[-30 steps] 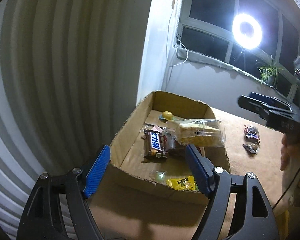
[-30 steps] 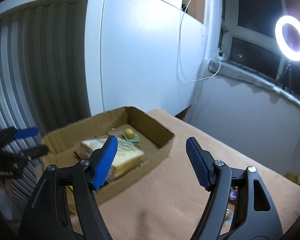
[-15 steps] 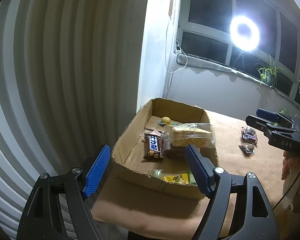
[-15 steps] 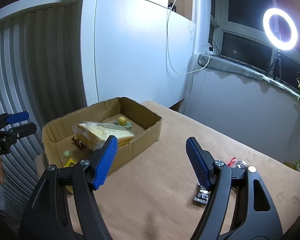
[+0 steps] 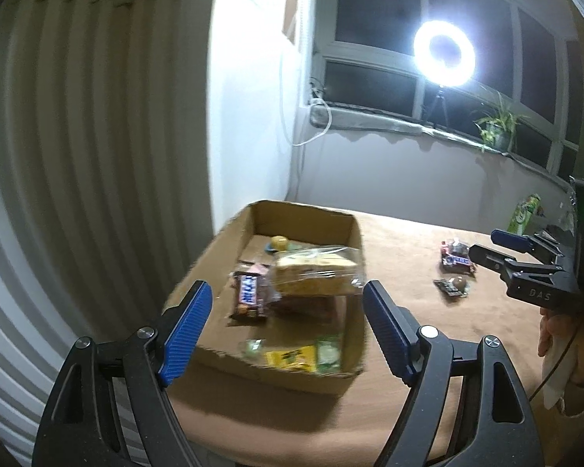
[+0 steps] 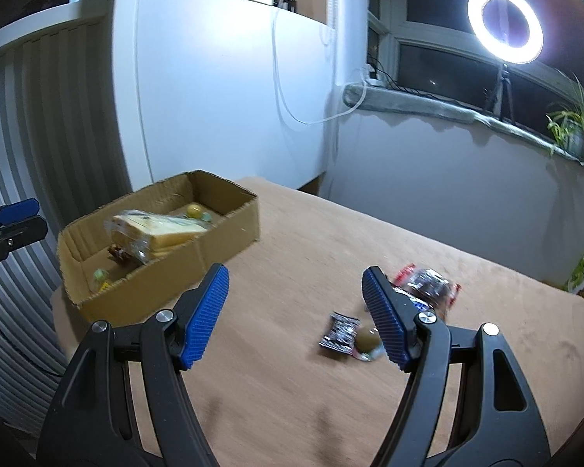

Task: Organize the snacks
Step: 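Move both tools back toward the Snickers bar and dark candy packet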

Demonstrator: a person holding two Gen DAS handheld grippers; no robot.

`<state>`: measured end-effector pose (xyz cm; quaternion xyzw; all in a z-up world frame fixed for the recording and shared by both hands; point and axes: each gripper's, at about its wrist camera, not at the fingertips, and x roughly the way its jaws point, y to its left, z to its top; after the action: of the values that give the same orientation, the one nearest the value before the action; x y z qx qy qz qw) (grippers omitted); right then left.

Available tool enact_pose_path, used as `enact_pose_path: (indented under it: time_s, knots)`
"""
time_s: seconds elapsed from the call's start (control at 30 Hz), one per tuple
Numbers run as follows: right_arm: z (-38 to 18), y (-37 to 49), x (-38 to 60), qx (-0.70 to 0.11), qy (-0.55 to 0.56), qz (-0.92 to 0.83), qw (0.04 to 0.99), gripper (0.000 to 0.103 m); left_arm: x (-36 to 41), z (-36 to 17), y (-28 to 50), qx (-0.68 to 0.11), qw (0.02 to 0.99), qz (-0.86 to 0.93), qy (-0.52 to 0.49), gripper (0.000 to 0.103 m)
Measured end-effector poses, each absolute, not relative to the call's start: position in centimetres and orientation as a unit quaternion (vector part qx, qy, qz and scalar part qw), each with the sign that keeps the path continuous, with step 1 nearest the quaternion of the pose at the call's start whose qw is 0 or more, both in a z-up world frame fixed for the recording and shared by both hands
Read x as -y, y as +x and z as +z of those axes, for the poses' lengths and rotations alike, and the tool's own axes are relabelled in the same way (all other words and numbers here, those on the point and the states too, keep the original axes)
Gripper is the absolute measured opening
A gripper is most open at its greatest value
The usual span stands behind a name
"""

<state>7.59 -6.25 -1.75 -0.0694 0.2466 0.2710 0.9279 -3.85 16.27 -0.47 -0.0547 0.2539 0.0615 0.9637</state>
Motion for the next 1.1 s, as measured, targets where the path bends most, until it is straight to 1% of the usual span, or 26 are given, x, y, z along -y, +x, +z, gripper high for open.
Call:
enact_pose_path:
  time_s: [0.47,0.67,0.83,1.1]
  knots:
    - [-3.7,9.4,11.2,-0.270,-0.047,0.238,0.932,0.074,-11.0,-0.3,-1.3,-0.265,0.964,0.010,-0.024,0.080]
    - [-5.8,11.1,12.7,-0.312,-0.039,0.225,0.922,0.074,-8.2,-0.8,0.1,-0.277,0.961,-0.020,-0.008,0.080]
    - [-8.1,13.2,12.9,-0.364,-0.030,0.234,0.901,0.074,-5.9,-2.0,1.3,-0.295,0.954,-0.045,0.000,0.080]
    - [-9.1,15.3,11.6,-0.384,-0.046,0.249,0.888,0.074,-3.1,-5.1,4.2,-0.341,0.937,-0.078,-0.006,0.080]
